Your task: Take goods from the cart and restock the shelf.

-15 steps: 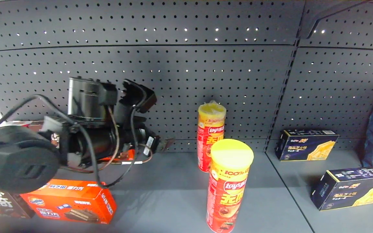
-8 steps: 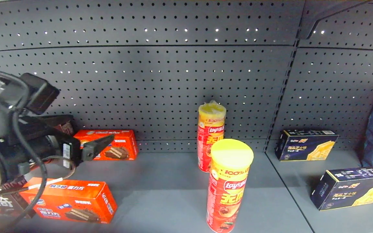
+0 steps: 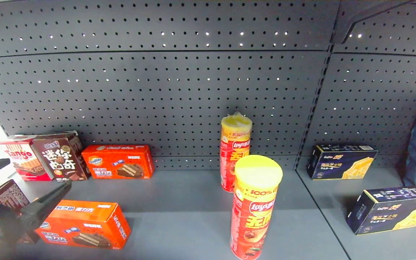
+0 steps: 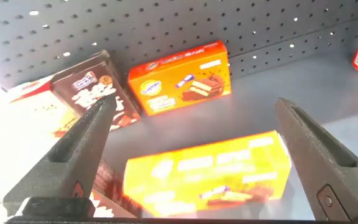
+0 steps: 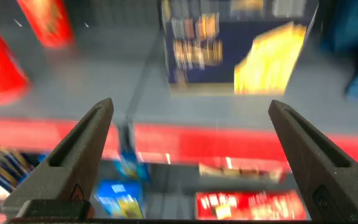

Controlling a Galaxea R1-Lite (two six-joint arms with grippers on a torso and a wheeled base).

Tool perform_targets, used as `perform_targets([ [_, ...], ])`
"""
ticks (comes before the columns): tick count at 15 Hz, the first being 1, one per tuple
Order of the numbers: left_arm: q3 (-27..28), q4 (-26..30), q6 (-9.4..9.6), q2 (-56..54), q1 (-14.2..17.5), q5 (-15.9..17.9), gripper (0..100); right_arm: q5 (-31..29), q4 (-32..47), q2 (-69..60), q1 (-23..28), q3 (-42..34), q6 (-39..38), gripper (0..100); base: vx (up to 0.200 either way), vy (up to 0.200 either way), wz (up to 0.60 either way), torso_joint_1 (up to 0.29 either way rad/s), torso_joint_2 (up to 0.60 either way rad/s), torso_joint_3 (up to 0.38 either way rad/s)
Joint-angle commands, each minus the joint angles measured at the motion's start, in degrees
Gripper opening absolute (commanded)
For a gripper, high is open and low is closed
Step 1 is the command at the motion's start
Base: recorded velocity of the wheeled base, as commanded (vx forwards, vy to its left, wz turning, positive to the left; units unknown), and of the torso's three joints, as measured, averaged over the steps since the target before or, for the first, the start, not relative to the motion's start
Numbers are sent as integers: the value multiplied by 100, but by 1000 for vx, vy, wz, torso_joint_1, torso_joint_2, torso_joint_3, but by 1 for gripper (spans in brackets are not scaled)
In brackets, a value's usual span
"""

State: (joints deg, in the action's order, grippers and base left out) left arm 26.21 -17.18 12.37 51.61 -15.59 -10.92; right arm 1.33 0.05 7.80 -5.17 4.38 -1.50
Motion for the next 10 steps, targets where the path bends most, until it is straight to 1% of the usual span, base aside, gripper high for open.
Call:
perform_targets([
  [1,-116,4,2,-292,12,-33,100,579,522,1672,-476,2445,53,100,0,0,0,0,0,0],
  [2,-116,4,2,-292,12,-77,100,676,654,1971,-529,2568,88,100,0,0,0,0,0,0],
  [3,-107,-5,2,-284,12,-103,100,772,681,2621,-696,2806,106,100,0,0,0,0,0,0],
  [4,-107,-5,2,-266,12,-103,100,913,619,3105,-1048,2937,150,100,0,0,0,0,0,0],
  [5,-116,-5,2,-266,12,-112,100,913,443,3597,-1505,2990,247,100,0,0,0,0,0,0],
  [6,-116,4,2,-257,12,-138,100,816,294,4019,-1874,2964,308,100,0,0,0,0,0,0],
  [7,-116,-5,2,-257,12,-209,100,667,101,4441,-2129,2867,308,100,0,0,0,0,0,0],
  [9,-107,-5,2,-257,12,-252,100,597,-418,5073,-2524,2577,317,100,0,0,0,0,0,0],
  [10,-107,-5,2,-257,12,-252,100,597,-418,5073,-2524,2577,317,100,0,0,0,0,0,0],
])
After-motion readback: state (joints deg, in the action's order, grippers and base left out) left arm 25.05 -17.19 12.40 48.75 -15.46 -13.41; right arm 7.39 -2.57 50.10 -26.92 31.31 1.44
